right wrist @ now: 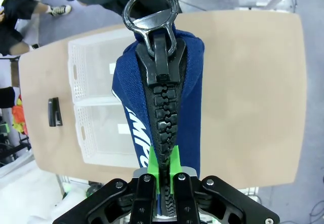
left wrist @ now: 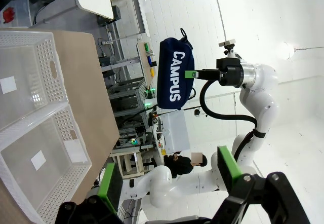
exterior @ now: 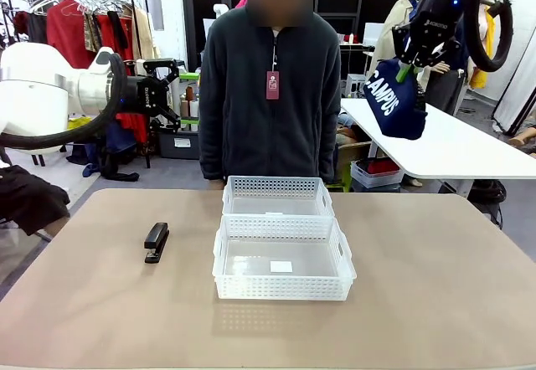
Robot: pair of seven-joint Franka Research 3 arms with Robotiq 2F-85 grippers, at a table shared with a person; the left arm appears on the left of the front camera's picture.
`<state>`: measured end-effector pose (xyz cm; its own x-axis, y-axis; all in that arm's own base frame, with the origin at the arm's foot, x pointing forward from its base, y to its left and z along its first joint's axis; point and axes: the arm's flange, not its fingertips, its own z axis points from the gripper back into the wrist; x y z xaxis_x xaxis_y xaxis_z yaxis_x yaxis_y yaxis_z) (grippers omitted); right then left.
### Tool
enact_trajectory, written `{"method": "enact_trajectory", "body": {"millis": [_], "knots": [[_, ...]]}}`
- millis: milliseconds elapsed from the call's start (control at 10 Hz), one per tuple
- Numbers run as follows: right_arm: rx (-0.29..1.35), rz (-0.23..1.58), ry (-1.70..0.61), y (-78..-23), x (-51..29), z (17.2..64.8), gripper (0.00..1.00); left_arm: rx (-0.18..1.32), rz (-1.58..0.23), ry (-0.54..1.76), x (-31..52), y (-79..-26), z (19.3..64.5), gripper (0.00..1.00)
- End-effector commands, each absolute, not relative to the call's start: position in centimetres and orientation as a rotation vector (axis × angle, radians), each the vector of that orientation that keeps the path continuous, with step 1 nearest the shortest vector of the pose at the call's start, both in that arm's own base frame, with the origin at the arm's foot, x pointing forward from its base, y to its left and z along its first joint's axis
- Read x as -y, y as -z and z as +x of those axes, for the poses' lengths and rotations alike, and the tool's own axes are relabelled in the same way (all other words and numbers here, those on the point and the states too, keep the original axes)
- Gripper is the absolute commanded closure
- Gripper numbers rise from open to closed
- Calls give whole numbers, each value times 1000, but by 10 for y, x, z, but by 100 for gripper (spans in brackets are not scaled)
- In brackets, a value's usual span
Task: Distribute items into two baskets.
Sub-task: Pick up the Pencil pouch that the person points to, then move the picked Pencil pouch towards the Organizing basket indicated by the person, stopping as directed.
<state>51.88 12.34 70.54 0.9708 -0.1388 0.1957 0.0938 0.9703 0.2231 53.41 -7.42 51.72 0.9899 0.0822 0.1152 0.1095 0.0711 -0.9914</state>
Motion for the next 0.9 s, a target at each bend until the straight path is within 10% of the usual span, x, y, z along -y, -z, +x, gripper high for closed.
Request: {"method": "enact_trajectory", "body": {"millis": [0, 800], "knots": [[213, 213, 117, -708, -124, 516, 100, 157, -1503, 20, 74, -520, 533, 0], [213, 213, 117, -708, -124, 516, 100, 157, -1503, 20, 74, -520, 533, 0]]}}
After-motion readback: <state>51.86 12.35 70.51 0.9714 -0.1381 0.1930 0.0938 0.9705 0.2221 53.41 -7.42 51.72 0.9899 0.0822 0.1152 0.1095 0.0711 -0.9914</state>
